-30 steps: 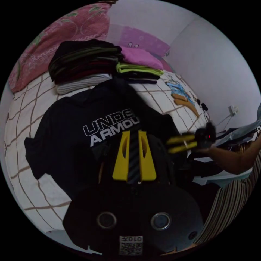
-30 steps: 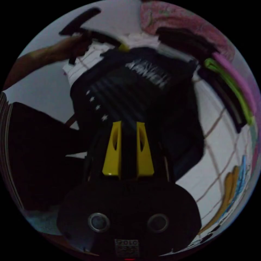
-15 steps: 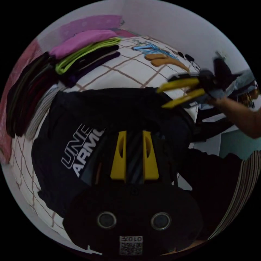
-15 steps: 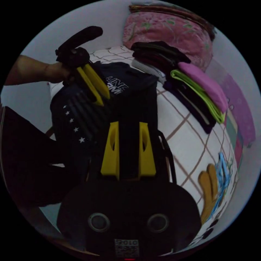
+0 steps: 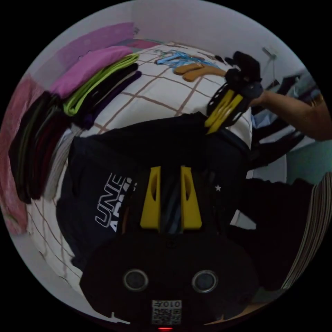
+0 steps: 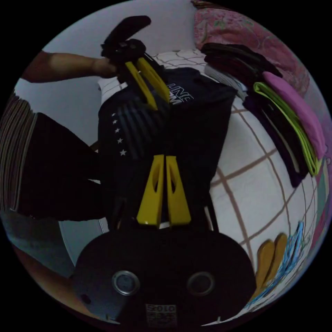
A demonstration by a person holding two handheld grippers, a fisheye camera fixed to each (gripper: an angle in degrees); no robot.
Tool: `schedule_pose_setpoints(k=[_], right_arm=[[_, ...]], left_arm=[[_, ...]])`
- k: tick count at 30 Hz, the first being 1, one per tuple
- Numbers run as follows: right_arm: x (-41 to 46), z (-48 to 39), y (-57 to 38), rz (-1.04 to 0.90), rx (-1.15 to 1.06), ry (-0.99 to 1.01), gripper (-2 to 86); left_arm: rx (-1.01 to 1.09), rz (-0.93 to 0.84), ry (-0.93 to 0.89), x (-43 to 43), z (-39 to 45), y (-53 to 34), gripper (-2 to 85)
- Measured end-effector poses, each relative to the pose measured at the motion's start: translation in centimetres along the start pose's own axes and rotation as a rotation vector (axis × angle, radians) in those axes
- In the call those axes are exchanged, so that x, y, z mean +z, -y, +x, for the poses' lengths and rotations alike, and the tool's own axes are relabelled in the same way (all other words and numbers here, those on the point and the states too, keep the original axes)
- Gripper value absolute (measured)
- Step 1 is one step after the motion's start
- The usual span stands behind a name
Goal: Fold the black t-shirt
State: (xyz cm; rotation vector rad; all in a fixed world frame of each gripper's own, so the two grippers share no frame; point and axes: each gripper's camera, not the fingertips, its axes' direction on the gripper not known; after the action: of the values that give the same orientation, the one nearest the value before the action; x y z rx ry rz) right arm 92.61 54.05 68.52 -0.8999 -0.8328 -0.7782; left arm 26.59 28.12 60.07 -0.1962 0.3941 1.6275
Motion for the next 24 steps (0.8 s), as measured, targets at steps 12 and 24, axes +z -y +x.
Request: schedule_pose_setpoints(k=[12,24], right_arm=[[1.1,-3.1,-6.7,-0.002,0.221,-0.131,2.6],[-0.6,-4.5,-7.8,0.037,0.182,-0.155,7.0]], left_arm=[[0.421,-0.187,0.018,6.0,3.7,9.2,10.0],[0.272,-0.184,-0.166,9.1,2.2,12.2,10.0]])
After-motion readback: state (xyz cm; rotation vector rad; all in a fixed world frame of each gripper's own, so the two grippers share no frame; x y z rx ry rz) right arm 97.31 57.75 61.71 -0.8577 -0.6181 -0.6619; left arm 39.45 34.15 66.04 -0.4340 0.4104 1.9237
